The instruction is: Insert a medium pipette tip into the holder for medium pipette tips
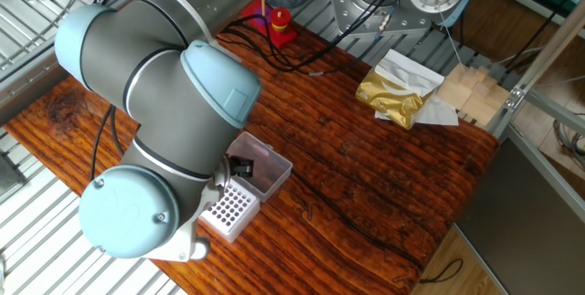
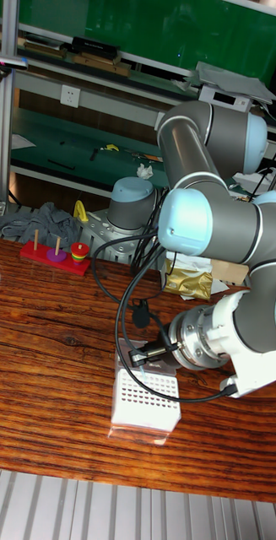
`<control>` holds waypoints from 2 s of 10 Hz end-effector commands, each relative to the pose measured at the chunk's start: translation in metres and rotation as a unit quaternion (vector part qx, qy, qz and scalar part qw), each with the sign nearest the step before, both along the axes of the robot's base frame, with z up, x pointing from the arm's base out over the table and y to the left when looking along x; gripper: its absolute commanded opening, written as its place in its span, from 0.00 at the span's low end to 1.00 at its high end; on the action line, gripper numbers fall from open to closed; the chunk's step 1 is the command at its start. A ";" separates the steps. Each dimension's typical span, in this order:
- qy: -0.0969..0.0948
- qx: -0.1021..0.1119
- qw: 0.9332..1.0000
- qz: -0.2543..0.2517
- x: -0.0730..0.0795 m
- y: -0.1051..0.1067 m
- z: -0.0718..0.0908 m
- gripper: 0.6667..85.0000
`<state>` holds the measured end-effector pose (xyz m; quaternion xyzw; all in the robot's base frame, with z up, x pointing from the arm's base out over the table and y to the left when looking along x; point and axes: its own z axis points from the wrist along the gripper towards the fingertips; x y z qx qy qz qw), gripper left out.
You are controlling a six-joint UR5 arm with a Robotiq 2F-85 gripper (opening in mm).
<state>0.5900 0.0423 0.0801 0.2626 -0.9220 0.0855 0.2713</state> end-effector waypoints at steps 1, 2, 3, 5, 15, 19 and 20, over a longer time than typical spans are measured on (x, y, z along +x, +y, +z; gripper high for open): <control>0.002 0.006 1.000 -0.001 -0.002 0.002 -0.002 0.08; 0.002 0.005 1.000 -0.001 -0.002 0.002 -0.002 0.08; 0.003 0.006 1.000 0.000 -0.002 0.002 -0.002 0.08; 0.004 0.006 1.000 0.000 -0.002 0.002 -0.003 0.08; -0.002 -0.009 1.000 0.007 0.003 0.006 -0.004 0.08; 0.001 -0.012 1.000 0.006 0.003 0.009 -0.002 0.08; 0.001 -0.012 1.000 0.006 0.003 0.009 -0.003 0.08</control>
